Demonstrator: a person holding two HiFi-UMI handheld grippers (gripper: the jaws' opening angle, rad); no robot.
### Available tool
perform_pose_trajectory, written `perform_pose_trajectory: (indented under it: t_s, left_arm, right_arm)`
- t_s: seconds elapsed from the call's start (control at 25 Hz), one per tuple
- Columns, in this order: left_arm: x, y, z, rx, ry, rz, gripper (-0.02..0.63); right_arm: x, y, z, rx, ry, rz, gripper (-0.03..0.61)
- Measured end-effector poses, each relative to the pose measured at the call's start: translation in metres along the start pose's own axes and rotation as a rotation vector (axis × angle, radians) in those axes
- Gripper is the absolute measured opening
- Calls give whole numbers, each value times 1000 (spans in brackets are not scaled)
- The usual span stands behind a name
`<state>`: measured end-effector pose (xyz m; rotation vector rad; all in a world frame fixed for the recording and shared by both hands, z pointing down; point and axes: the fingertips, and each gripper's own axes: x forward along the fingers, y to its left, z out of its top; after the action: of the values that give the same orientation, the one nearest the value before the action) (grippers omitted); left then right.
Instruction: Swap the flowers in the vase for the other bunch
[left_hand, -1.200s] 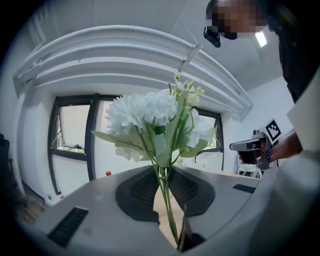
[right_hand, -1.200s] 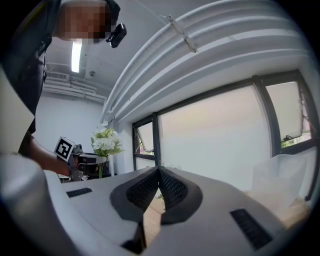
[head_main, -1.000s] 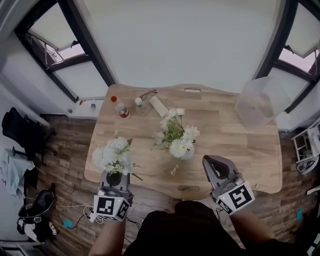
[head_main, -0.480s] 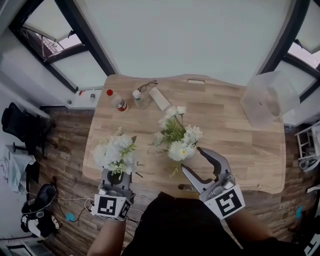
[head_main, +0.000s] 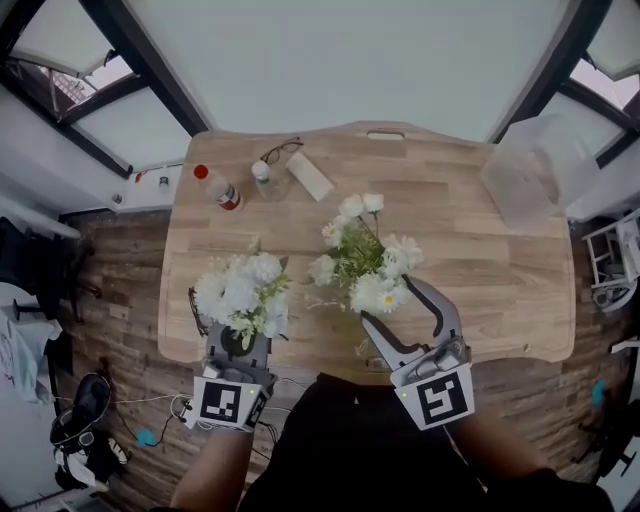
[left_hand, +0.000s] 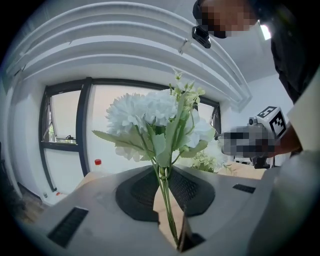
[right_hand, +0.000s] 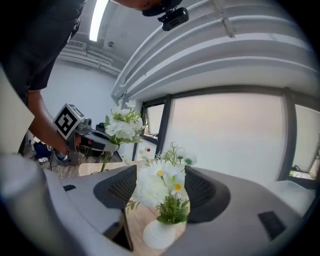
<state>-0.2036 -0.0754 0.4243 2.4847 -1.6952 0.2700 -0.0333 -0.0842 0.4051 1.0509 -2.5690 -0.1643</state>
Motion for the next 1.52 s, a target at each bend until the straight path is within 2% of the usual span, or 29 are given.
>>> perform_pose_trajectory:
  t_s: [0.32, 0.48, 0.56, 1.0, 1.2, 1.52]
  left_arm:
    - [8, 4, -12, -10, 13, -52, 51]
    - [11, 6, -11, -21, 19, -55, 51]
    - [13, 8, -9, -22, 18, -53, 51]
    - [13, 6, -1, -22, -39, -59, 51]
    - [12, 4, -3, -25, -38, -62, 51]
    - [12, 1, 9, -25, -60, -75, 51]
  right_arm:
    - [15, 3, -22, 40, 92, 29, 290]
    - [15, 2, -23, 76, 92, 33, 130]
    - [13, 2, -20, 77, 87, 43, 110]
    - [-5, -2, -6, 12, 18, 27, 92]
    - [-10, -5, 2, 16, -27, 7, 89]
    - [-16, -8, 12, -26, -39, -19, 84]
